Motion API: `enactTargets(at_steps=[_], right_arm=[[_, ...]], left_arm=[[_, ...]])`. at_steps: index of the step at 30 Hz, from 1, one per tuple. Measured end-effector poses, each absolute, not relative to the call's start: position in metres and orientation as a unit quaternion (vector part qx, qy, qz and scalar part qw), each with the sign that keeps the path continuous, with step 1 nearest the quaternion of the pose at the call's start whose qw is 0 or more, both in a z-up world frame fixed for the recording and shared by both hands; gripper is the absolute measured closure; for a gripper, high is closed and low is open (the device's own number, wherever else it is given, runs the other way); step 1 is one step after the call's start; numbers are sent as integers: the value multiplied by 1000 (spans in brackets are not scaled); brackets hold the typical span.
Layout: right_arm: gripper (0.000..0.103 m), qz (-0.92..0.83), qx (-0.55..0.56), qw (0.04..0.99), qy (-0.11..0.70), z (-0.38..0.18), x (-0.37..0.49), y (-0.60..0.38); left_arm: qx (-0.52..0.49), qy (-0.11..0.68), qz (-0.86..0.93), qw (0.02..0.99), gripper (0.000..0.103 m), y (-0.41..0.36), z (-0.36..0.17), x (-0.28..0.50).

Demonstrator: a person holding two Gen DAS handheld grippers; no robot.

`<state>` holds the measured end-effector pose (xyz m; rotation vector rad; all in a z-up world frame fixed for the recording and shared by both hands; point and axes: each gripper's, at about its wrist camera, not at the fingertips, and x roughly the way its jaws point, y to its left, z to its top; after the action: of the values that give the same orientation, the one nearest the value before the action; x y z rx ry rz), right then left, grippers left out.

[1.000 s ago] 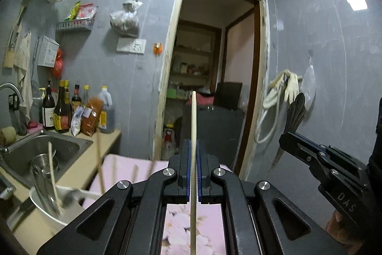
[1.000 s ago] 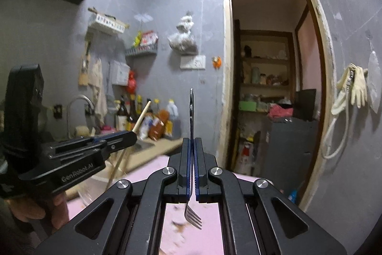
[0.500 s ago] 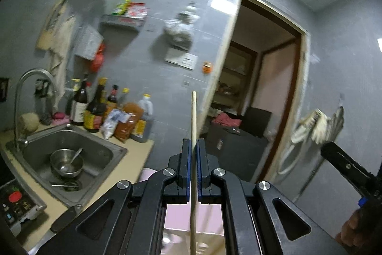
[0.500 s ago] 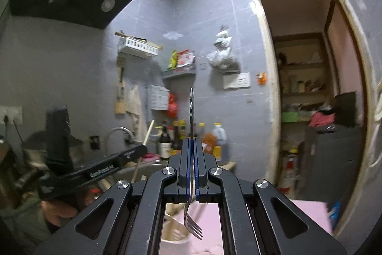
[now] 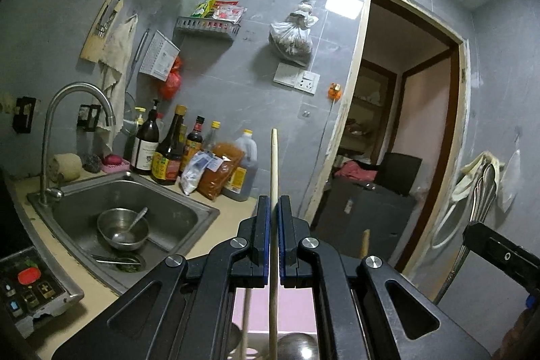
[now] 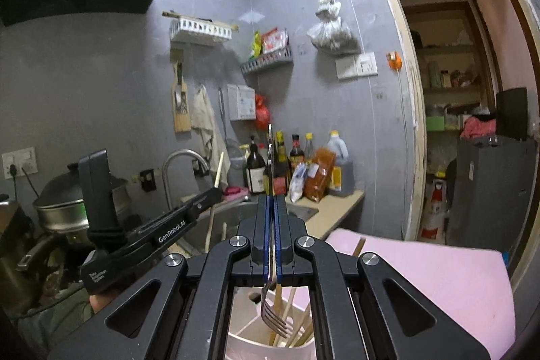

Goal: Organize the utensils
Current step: 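Release the fork into the holder with the right tool while the left tool releases the chopstick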

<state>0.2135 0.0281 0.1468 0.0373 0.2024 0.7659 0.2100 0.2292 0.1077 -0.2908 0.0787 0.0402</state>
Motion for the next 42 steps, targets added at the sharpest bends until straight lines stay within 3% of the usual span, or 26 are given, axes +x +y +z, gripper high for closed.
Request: enactTargets(at_steps=[10, 26, 29, 31, 42], right_arm=[[102, 344, 39, 927, 145, 115, 223, 27], [98, 304, 35, 941, 141, 96, 205, 26], [96, 297, 37, 944, 140, 96, 205, 20], [94, 291, 38, 946, 138, 96, 204, 16], [85, 269, 48, 954, 122, 105, 199, -7]], left_arm=[[-137, 62, 0, 989, 101, 225, 80, 211], [-159, 94, -41, 982, 99, 219, 65, 189], [-155, 98, -44, 982, 92, 213, 67, 187], [-155, 97, -46, 982, 79, 209, 69, 186], [-150, 96, -54, 983, 75, 194, 79, 179]])
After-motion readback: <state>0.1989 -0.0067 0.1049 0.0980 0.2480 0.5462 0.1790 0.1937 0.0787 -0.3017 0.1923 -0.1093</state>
